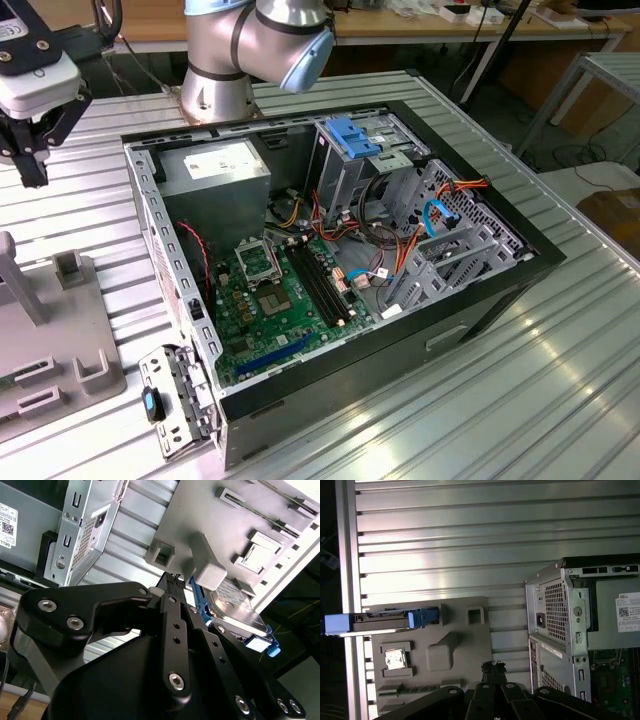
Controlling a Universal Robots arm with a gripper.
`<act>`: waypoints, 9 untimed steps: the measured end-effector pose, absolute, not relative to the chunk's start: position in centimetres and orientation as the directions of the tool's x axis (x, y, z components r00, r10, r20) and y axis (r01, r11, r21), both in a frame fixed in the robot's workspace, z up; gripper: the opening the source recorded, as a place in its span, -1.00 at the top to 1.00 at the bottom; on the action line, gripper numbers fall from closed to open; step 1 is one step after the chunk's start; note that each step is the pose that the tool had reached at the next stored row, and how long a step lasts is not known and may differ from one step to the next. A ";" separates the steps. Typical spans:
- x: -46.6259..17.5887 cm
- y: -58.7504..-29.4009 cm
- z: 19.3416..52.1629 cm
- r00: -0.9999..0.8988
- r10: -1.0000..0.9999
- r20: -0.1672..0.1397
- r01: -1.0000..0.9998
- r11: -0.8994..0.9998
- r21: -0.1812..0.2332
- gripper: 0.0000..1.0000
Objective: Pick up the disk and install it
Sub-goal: 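Reach for the disk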
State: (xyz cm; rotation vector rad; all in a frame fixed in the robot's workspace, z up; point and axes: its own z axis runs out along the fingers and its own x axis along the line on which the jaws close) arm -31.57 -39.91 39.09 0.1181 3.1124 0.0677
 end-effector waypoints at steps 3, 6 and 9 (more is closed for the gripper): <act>-31.9 -39.9 39.1 -0.997 0.076 -0.024 0.075 0.996 0.044 0.79; -32.3 -39.9 39.1 -0.997 0.076 -0.024 0.075 0.996 0.044 0.79; -32.9 -39.9 39.1 -0.997 0.076 -0.024 0.075 0.996 0.044 0.79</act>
